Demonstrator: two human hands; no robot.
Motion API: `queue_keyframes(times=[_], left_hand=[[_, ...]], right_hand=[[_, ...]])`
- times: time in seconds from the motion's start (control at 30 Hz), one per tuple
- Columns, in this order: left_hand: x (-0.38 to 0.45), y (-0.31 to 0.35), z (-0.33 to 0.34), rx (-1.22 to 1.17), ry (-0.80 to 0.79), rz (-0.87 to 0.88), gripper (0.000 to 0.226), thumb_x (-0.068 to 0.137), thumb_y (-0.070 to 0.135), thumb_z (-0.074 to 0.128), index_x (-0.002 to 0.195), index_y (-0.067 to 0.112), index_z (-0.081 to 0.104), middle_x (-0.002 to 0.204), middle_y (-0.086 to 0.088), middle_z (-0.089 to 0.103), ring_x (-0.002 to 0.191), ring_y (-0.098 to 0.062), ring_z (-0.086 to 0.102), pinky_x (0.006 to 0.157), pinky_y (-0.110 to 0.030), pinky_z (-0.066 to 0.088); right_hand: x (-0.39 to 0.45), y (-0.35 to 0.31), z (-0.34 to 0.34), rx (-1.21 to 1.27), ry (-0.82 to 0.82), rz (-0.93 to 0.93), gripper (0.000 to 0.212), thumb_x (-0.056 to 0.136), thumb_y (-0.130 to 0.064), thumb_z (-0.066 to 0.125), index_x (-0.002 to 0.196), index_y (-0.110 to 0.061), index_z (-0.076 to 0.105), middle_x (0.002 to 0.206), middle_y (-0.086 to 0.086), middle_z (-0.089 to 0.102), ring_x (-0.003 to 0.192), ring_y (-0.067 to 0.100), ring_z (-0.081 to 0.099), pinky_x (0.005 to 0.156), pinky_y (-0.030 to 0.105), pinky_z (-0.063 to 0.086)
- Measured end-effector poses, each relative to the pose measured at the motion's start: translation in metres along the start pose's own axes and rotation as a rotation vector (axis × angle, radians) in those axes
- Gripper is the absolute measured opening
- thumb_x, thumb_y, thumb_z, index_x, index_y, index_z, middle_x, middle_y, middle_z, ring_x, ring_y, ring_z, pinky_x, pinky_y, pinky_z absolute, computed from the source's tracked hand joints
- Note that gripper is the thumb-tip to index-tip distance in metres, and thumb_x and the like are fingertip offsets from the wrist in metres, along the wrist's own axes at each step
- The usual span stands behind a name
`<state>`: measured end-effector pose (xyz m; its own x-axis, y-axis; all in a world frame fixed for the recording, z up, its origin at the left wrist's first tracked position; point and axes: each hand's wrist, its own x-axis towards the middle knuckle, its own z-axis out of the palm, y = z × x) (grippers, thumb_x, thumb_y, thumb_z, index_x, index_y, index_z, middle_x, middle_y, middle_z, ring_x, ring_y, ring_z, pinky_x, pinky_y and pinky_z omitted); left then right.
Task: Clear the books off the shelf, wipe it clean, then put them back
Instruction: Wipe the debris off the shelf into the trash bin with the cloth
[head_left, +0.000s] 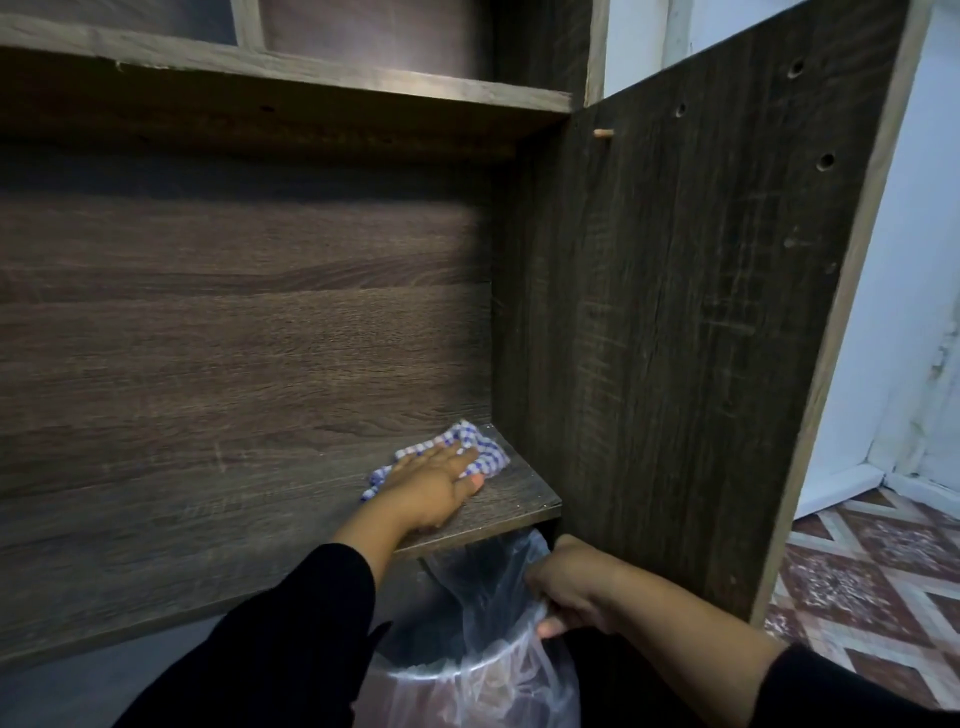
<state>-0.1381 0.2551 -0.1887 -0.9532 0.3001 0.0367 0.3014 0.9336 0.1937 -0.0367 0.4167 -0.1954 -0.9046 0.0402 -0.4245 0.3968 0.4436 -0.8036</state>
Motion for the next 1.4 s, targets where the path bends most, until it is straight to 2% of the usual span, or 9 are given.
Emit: queue_keyframes(times=[0.2, 0.37, 0.53, 0.67, 0.73, 0.8, 0.87, 1.0, 1.4], left_hand=[[-0.024, 0.003, 0.008, -0.352, 0.018, 0.219, 0.039, 0.098, 0.024, 0.048, 0.137, 0.027, 0.05, 0.149, 0.007, 0.04, 0.139, -0.009, 0.034, 0.118, -0.024, 0.02], [-0.056, 0.001, 0.006, -0.423, 0.011, 0.317, 0.035, 0.098, 0.013, 0.049, 0.13, 0.022, 0.057, 0.136, 0.008, 0.052, 0.125, -0.006, 0.046, 0.103, -0.012, 0.032], [-0.061, 0.0, -0.014, -0.939, 0.232, 0.104, 0.034, 0.098, 0.011, 0.046, 0.125, 0.026, 0.06, 0.118, -0.01, 0.065, 0.103, -0.019, 0.057, 0.075, -0.008, 0.044], [-0.056, -0.036, -0.029, -0.728, 0.488, -0.315, 0.033, 0.1, 0.013, 0.041, 0.128, 0.023, 0.057, 0.074, -0.013, 0.066, 0.048, -0.019, 0.055, 0.038, -0.018, 0.041], [-0.061, -0.069, -0.031, -0.431, 0.416, -0.473, 0.03, 0.1, 0.02, 0.04, 0.124, 0.022, 0.058, 0.093, -0.015, 0.07, 0.059, -0.023, 0.062, 0.049, -0.024, 0.049], [-0.065, -0.1, -0.026, -0.173, 0.311, -0.472, 0.037, 0.1, 0.038, 0.032, 0.128, 0.028, 0.055, 0.128, -0.008, 0.061, 0.106, -0.02, 0.063, 0.086, -0.026, 0.05], [-0.067, -0.114, -0.023, -0.017, 0.257, -0.346, 0.047, 0.1, 0.047, 0.022, 0.141, 0.036, 0.042, 0.156, 0.007, 0.028, 0.144, -0.01, 0.024, 0.116, -0.026, 0.019], [-0.049, -0.099, -0.02, -0.063, 0.224, -0.146, 0.045, 0.101, 0.045, 0.025, 0.145, 0.039, 0.034, 0.158, 0.016, 0.009, 0.147, -0.004, 0.001, 0.117, -0.021, -0.002], [0.047, -0.032, -0.006, -0.15, 0.029, 0.014, 0.055, 0.093, 0.06, 0.022, 0.145, 0.044, 0.028, 0.159, 0.014, 0.004, 0.148, -0.012, 0.005, 0.121, -0.043, 0.006]], right_hand=[[-0.006, 0.0, -0.003, -0.005, -0.012, -0.006, 0.019, 0.087, 0.002, 0.053, 0.074, -0.011, 0.048, 0.072, 0.006, 0.06, 0.056, 0.016, 0.061, 0.04, 0.019, 0.049], [-0.01, 0.0, -0.004, -0.003, -0.002, -0.01, 0.01, 0.086, 0.0, 0.054, 0.082, -0.008, 0.05, 0.073, 0.006, 0.059, 0.055, 0.013, 0.059, 0.036, 0.018, 0.046], [-0.013, -0.004, -0.002, 0.052, -0.019, -0.031, 0.011, 0.086, 0.003, 0.053, 0.081, -0.007, 0.052, 0.07, 0.006, 0.061, 0.054, 0.012, 0.06, 0.039, 0.019, 0.049], [-0.015, -0.008, -0.003, 0.057, -0.02, -0.031, 0.014, 0.088, 0.002, 0.051, 0.078, -0.008, 0.053, 0.071, 0.006, 0.063, 0.058, 0.013, 0.062, 0.045, 0.021, 0.051], [-0.013, -0.009, -0.003, 0.056, -0.022, -0.027, 0.011, 0.088, 0.001, 0.051, 0.082, -0.007, 0.056, 0.075, 0.007, 0.065, 0.061, 0.014, 0.064, 0.048, 0.022, 0.053], [-0.011, -0.008, -0.002, 0.058, -0.019, -0.029, 0.012, 0.089, 0.001, 0.049, 0.082, -0.009, 0.054, 0.076, 0.007, 0.064, 0.063, 0.014, 0.063, 0.05, 0.022, 0.052], [-0.008, -0.007, -0.002, 0.071, -0.023, -0.023, 0.015, 0.089, 0.0, 0.047, 0.081, -0.011, 0.052, 0.076, 0.006, 0.064, 0.064, 0.014, 0.062, 0.051, 0.022, 0.052], [-0.006, -0.008, -0.004, 0.073, -0.023, -0.015, 0.012, 0.09, -0.002, 0.047, 0.086, -0.01, 0.055, 0.078, 0.006, 0.065, 0.064, 0.013, 0.063, 0.049, 0.022, 0.052], [-0.001, 0.0, -0.001, 0.11, 0.006, 0.024, 0.017, 0.093, -0.008, 0.048, 0.077, -0.014, 0.047, 0.073, 0.003, 0.06, 0.056, 0.012, 0.059, 0.039, 0.02, 0.048]])
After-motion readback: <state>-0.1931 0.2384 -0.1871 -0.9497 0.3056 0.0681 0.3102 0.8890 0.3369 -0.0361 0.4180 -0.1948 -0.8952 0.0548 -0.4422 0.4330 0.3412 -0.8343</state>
